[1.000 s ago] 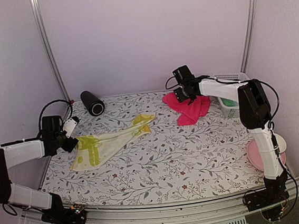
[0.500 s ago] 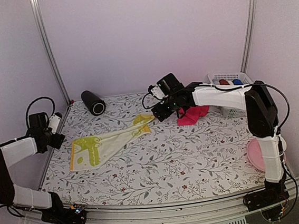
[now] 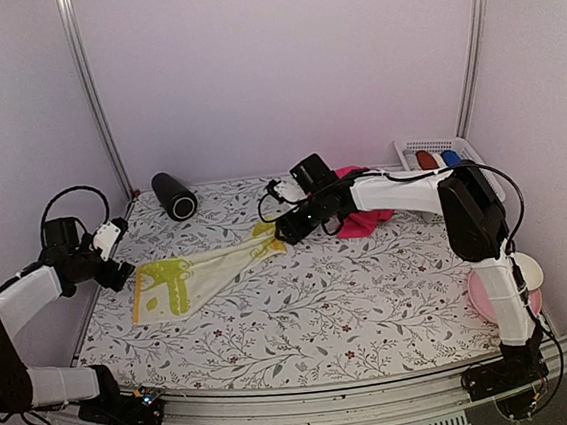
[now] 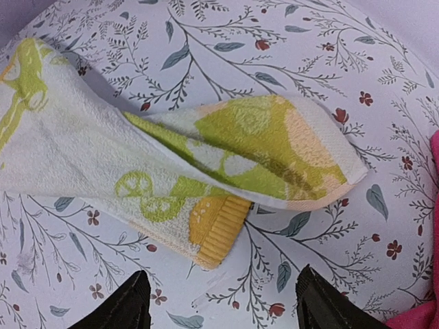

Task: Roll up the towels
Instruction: Pick up the towel from the center of the board.

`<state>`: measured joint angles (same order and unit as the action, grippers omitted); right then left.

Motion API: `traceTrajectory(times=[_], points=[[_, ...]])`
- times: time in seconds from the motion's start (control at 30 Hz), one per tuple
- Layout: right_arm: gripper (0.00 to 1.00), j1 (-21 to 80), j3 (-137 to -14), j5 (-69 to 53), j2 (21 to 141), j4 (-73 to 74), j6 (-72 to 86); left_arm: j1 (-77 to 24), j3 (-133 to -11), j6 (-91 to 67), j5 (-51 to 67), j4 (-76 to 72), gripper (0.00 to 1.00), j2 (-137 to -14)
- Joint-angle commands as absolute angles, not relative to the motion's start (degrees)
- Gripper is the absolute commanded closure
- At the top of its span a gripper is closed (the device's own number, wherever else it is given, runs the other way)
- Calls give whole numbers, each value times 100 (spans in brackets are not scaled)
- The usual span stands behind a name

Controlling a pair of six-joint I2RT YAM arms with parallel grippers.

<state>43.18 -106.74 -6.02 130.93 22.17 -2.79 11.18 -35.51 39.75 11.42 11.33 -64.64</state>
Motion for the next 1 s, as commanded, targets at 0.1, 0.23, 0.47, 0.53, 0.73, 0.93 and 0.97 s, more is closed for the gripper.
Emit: traceTrajectory(times=[0.1, 0.23, 0.47, 0.53, 0.73, 0.93, 0.97], points=[[30, 4695, -10365, -93, 13309, 1936, -1373, 1151, -3410, 4577, 1699, 1425, 3, -6393], [29, 4934, -10345, 390, 13515, 1874, -1765, 1151, -3394, 4503, 1771, 1412, 3, -6398], [31, 5030, -10509, 1108, 13902, 1776, -1881, 1140, -3356, 4413, 1813, 1366, 3, -6466], [31, 5036, -10524, 1132, 13947, 1761, -1906, 1142, -3334, 4404, 1825, 1347, 3, -6469], [38, 5049, -10635, 1251, 14142, 1749, -1989, 1138, -3314, 4371, 1833, 1290, 3, -6491], [60, 5046, -10762, 1275, 14262, 1654, -2039, 1140, -3292, 4309, 1886, 1266, 3, -6514], [64, 5048, -10785, 1303, 14275, 1626, -2039, 1140, -3285, 4304, 1898, 1259, 3, -6513]])
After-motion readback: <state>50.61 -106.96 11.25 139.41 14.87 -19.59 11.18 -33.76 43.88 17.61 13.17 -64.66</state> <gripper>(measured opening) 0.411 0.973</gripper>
